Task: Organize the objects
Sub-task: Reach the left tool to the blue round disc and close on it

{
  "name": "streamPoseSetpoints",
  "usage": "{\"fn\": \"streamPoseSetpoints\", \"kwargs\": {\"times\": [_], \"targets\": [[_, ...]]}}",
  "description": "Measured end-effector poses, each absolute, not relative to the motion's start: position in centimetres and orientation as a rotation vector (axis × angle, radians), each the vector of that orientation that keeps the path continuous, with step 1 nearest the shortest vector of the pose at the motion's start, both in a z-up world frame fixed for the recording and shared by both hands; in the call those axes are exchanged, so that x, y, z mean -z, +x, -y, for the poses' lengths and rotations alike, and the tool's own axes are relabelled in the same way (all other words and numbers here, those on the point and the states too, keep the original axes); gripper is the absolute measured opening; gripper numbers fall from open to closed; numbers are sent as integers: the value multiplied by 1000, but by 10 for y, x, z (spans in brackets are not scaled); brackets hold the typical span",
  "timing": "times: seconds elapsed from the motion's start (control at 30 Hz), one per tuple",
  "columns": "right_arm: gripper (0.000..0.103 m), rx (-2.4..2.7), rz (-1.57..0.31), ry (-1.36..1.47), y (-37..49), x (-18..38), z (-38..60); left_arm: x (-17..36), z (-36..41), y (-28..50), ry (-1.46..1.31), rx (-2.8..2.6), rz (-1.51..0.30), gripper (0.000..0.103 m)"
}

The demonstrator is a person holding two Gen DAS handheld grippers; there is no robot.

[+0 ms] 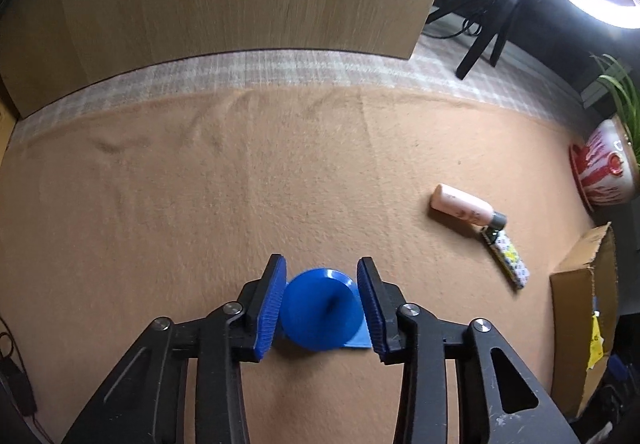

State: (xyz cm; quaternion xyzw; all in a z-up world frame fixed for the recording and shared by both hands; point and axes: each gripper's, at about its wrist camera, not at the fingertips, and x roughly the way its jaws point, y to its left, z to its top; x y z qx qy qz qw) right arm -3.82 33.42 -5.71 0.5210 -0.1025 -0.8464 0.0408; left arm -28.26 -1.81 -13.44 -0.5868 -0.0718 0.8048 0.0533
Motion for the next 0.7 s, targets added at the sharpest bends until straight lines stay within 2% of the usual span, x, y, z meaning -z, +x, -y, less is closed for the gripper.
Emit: {"fn": "streamPoseSetpoints", "kwargs": {"times": [0.1,0.2,0.57,0.7], "targets": [[72,2591,326,1615,-38,61,-336,140,17,-285,-1793,-2418,230,29],[72,2581,324,1623,-39,63,-334,138,14,-281,-1780,-2414,199,27],[72,2512,235,1601,-59,64,-300,135,-20,-250,-1710,-2360,15,24],[72,2491,214,1590,-64,62,-289,121,-10,-263,-1672,-2468,71,27]]}}
